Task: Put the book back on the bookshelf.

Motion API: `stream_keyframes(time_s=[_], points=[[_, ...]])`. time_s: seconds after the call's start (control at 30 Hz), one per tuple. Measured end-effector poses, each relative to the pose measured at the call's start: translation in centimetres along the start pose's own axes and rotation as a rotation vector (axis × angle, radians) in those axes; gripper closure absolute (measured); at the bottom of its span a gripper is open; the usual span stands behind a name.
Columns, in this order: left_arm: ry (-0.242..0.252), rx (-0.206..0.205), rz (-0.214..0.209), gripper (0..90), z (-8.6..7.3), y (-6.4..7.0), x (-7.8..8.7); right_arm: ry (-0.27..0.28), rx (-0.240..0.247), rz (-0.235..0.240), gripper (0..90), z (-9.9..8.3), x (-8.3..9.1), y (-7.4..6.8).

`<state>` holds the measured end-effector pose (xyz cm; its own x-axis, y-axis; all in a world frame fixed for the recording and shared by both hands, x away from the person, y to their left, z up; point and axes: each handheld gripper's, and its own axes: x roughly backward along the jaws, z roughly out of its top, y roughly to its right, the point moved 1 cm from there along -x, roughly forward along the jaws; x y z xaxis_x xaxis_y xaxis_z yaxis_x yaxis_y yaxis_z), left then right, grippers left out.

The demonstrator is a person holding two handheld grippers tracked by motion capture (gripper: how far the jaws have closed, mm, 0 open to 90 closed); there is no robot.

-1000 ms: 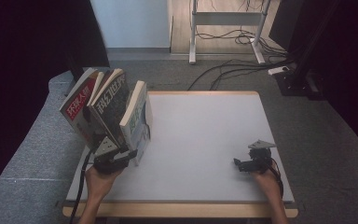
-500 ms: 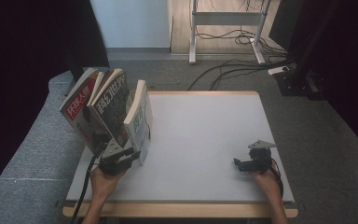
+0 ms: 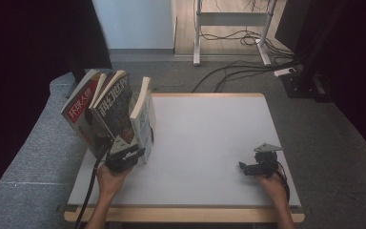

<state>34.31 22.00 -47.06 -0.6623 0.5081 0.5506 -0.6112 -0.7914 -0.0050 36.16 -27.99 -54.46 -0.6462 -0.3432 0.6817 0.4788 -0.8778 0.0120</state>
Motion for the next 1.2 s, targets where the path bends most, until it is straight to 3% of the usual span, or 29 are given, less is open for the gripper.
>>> stream_keyframes(time_s=[0.43,0.83,0.97,1.1,1.2], points=[[-0.012,0.025,0.014,65.7,1.3,-0.9,-1.8,0.0,0.0,0.0,1.5,0.0,0.0,0.0],[-0.022,0.008,0.03,62.2,1.5,-0.3,-2.2,0.0,0.0,0.0,1.5,0.0,0.0,0.0],[-0.053,0.006,0.014,50.6,1.4,-0.1,-2.3,0.0,0.0,0.0,1.5,0.0,0.0,0.0],[-0.05,0.007,-0.008,40.9,1.2,0.2,-2.0,-0.001,0.001,0.0,1.5,0.0,0.0,0.0],[-0.042,0.026,-0.067,32.5,1.0,0.3,-1.4,0.0,0.001,0.0,1.6,0.0,0.0,0.0]])
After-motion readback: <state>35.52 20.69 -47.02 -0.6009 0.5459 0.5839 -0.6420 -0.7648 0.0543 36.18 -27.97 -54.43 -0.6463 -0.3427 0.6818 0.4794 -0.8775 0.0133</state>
